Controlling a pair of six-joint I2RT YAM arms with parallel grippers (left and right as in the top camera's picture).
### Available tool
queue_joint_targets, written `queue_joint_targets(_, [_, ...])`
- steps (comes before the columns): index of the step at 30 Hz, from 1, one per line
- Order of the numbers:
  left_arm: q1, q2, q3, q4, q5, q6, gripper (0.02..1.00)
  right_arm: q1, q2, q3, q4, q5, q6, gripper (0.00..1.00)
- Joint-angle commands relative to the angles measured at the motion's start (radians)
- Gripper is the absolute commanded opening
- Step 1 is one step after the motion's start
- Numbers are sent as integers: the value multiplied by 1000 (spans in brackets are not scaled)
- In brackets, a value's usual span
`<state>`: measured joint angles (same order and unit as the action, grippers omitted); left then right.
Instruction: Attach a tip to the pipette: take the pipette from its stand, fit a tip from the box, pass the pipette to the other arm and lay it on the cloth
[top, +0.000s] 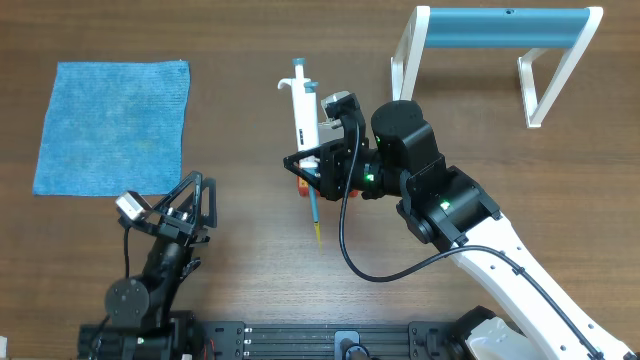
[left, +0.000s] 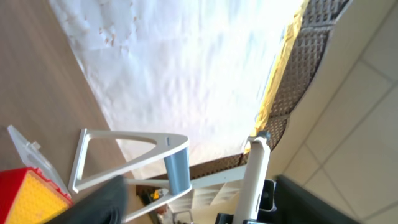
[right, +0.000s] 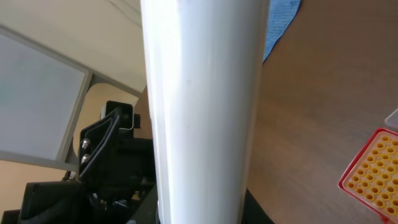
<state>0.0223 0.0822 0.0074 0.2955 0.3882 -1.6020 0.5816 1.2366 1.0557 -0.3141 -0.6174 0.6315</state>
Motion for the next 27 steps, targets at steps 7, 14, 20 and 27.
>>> queue_joint_targets(7, [4, 619, 365, 249, 356, 219, 844, 2, 0, 8, 9, -157, 5, 75])
queue_joint_targets(14, [-3, 1126, 782, 249, 826, 415, 847, 2, 0, 8, 9, -181, 4, 77])
queue_joint_targets(20, [-58, 1348, 974, 271, 982, 430, 844, 2, 0, 8, 9, -180, 3, 77])
queue_joint_targets(27, [-170, 1376, 995, 324, 997, 432, 853, 2, 0, 8, 10, -180, 0, 75])
